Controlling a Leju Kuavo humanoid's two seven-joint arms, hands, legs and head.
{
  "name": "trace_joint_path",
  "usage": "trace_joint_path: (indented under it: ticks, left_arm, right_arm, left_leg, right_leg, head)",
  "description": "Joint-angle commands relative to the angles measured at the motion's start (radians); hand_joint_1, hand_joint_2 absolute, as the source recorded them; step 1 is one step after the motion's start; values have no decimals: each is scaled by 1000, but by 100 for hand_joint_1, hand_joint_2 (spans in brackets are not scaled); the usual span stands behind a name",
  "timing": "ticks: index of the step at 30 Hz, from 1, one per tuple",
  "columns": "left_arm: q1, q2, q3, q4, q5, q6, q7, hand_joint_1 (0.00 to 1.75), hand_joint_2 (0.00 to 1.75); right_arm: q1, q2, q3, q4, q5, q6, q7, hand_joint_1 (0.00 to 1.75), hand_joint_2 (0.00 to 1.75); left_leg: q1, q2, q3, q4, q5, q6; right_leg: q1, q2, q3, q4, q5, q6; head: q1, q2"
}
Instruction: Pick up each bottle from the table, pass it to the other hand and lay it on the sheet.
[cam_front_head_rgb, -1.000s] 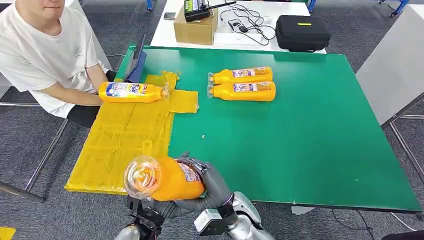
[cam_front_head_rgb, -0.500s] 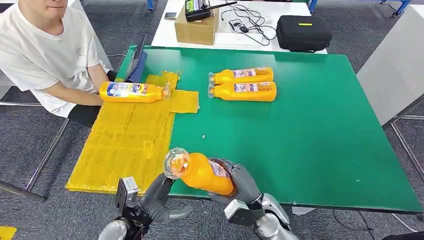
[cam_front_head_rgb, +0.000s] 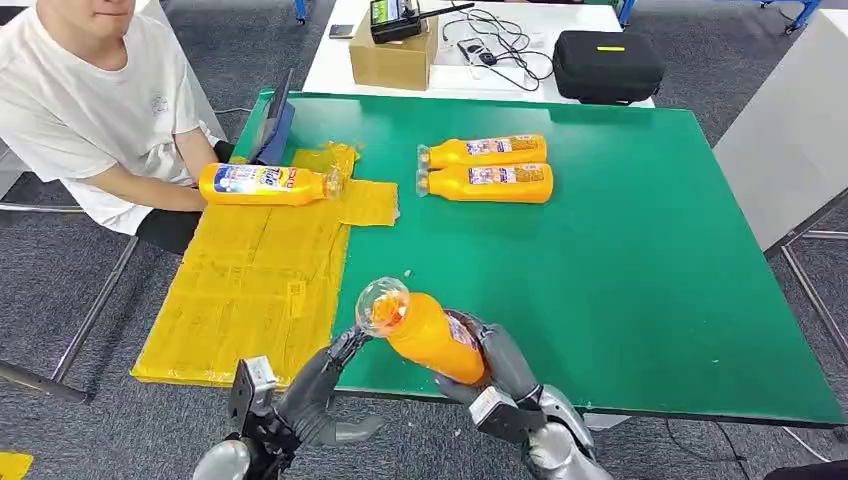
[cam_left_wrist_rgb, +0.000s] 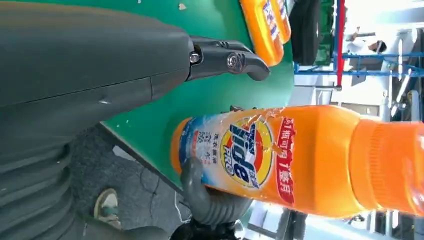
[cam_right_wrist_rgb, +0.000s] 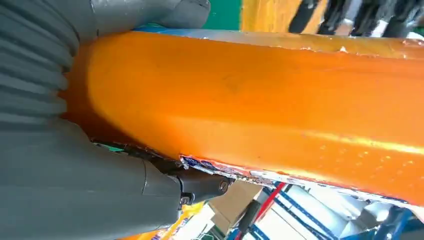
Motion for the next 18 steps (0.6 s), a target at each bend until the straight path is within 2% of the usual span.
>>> trace_joint_path:
  ticks: [1, 5, 9, 14, 18]
  left_arm:
    - [9, -137, -18, -11, 183, 241, 90, 0, 175]
    - [20, -150, -36, -40, 221, 291, 84, 0, 175]
    - [22, -122, -53, -62, 270, 291, 78, 0, 175]
    - [26, -119, -59, -73, 273, 291, 78, 0, 175]
    - [27, -81, -111, -107, 297, 258, 70, 0, 175]
  right_arm:
    - [18, 161, 56, 96, -33, -87, 20, 175, 175]
    - [16, 184, 75, 139, -78, -100, 22, 175, 175]
    - [3, 191, 83, 164, -121, -86, 29, 175, 175]
    - [1, 192, 85, 171, -125, -85, 28, 175, 175]
    - [-21, 203, 81, 231, -198, -37, 56, 175, 175]
  left_leg:
    - [1, 1, 1, 0, -1, -1]
    - [2, 2, 2, 0, -1, -1]
    - [2, 2, 2, 0, 0, -1]
    - [2, 1, 2, -1, 0, -1]
    - [2, 1, 2, -1, 0, -1]
  right_leg:
    - [2, 1, 1, 0, 0, -2]
    - [2, 0, 2, -1, 0, -2]
    - [2, 1, 2, -1, 0, -2]
    - [2, 0, 3, -1, 0, -2]
    - [2, 0, 2, -1, 0, -2]
  head:
    - [0, 0]
    - [0, 0]
    - [0, 0]
    - [0, 0]
    - [0, 0]
